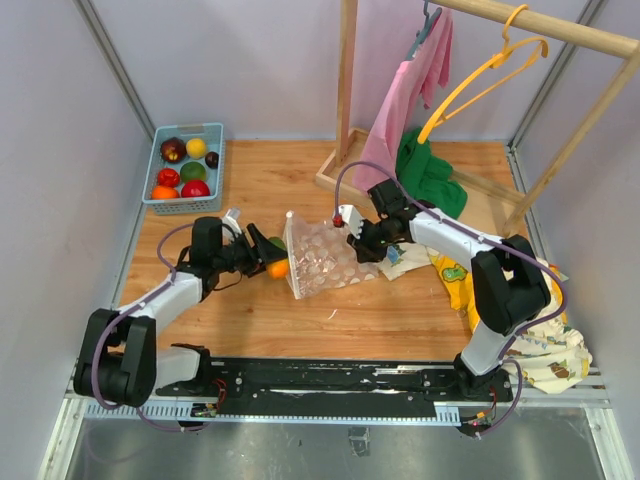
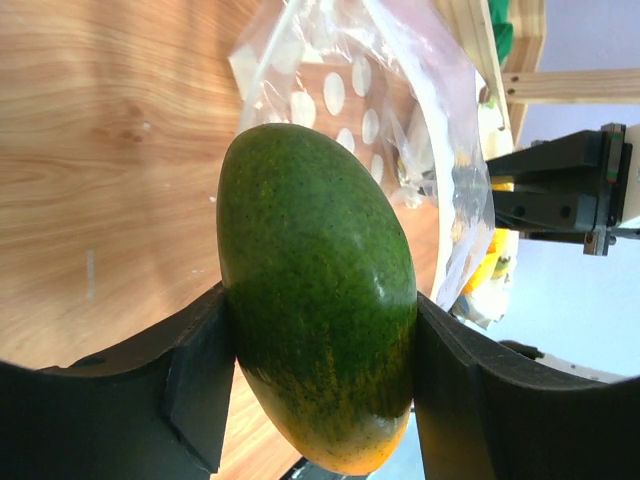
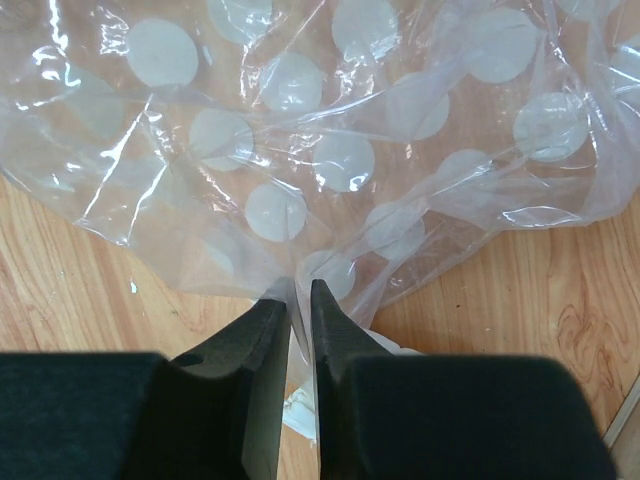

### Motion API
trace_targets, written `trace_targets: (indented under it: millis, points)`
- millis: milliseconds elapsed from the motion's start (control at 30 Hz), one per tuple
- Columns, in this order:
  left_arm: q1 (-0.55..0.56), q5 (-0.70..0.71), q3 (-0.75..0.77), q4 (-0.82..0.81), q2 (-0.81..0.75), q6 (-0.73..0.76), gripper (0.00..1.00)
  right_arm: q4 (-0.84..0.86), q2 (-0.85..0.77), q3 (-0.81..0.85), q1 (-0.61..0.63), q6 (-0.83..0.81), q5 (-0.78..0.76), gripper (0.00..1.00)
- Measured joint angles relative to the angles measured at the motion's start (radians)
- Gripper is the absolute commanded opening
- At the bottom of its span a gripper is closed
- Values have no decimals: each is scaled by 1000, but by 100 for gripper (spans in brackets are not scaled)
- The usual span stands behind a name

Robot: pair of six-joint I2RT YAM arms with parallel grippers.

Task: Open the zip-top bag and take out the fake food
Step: Pick up the fake fruit from the zipper food storage bag, then place the fake fruit in the bin.

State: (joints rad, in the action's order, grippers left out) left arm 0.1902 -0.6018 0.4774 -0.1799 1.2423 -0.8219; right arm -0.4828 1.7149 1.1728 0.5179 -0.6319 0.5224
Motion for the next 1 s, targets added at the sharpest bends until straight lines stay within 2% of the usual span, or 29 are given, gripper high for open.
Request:
trace_targets:
  millis: [200,367,633,1000]
  points:
    - [-77,35,52,156,-55,103,5,0,-10,0,-14,3,16,53]
    - [-152,80,144,277,-64,200,5,-1,-50,0,-31,4,88,68]
    - [-233,139,292,373,-42,305,5,-20,-99,-1,-54,-4,224,71]
    - [-322,183,458,402,76,356,5,-87,-99,32,-74,-7,336,71]
